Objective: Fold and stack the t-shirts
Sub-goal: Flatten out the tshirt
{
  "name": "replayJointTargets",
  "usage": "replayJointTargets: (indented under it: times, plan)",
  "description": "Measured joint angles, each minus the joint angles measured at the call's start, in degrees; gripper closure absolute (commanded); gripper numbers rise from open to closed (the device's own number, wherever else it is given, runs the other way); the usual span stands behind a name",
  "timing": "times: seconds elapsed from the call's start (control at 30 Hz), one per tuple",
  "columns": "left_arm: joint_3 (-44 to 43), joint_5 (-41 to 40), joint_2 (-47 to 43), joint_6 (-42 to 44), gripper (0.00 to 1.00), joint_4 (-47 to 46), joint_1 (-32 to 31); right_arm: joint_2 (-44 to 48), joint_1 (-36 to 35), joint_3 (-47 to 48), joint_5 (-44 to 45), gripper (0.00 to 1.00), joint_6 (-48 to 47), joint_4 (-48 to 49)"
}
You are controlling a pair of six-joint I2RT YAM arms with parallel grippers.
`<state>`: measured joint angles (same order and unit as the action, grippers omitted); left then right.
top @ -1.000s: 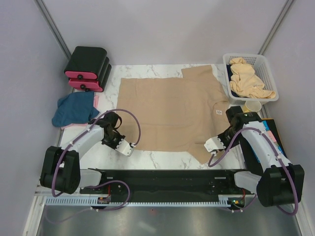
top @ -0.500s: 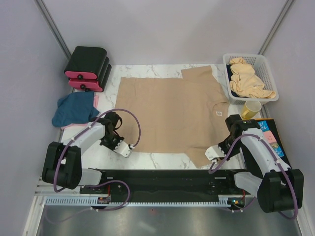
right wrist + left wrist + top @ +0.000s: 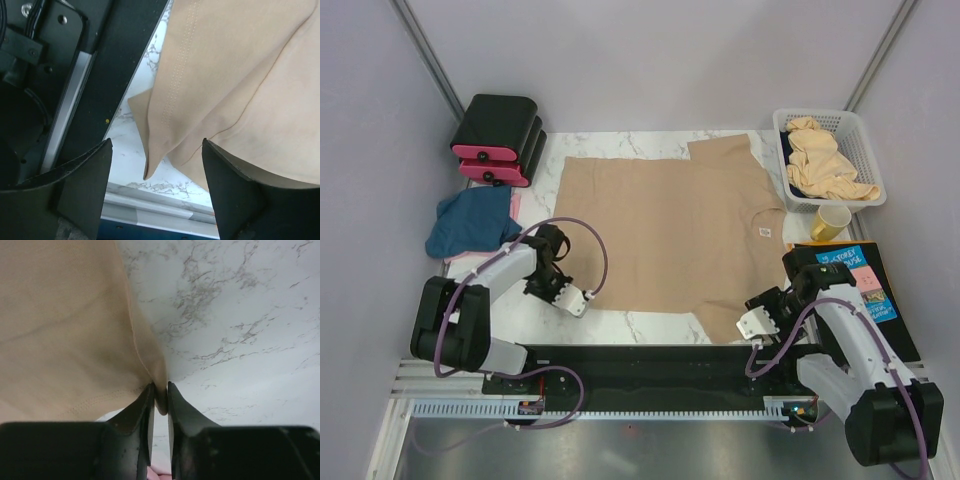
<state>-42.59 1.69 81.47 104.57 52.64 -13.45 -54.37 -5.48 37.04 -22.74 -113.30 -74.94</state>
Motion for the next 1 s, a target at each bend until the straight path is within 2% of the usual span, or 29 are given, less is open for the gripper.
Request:
replayJointTargets:
  times: [0.03,0.07,0.1,0.13,0.3,0.6,0.7,0.77,0.83,1.0]
  plan:
    - [0.0,-0.15,-0.24,-0.11,0.75,0.02,0.0,0.7,0.0,-0.15,-0.74,0.2,-0.15,-0.09]
    - [0.0,-0.15,-0.7,-0.07,0.64,0.02,0.02,1.18,0.0,-0.15,-1.38,0.21,-0.17,-0.13]
    - [0.0,-0.13,-1.27,-0.07,0.57,0.04,0.15,1.46,0.0,-0.15,-1.9,0.21,-0.15,-0.17]
    - [0.0,-0.13,-1.79,0.13,0.55,0.04,0.2,1.6,0.0,-0.15,-2.27,0.21,-0.15,-0.2]
    - [0.04,-0.07,-4.13,0.09,0.56,0.24,0.24,2.1,0.0,-0.2,-3.58,0.22,-0.15,-0.28]
    - [0.2,0.02,-3.15,0.02,0.58,0.22,0.24,2.95,0.0,-1.95,-3.82,0.28,-0.17,2.03]
    - [0.2,0.15,-2.86,0.02,0.59,0.2,0.24,2.32,0.0,-2.01,-3.13,0.34,-0.17,3.72]
    - [0.2,0.33,-2.8,0.02,0.61,0.2,0.24,1.64,0.0,-1.99,-2.49,0.46,-0.26,5.2]
    - [0.2,0.35,-2.8,0.02,0.64,0.2,0.24,1.11,0.0,-2.01,-1.88,0.51,-0.48,6.88]
    - [0.2,0.37,-2.8,0.02,0.66,0.2,0.24,0.83,0.0,-2.4,0.22,0.52,-0.5,10.91]
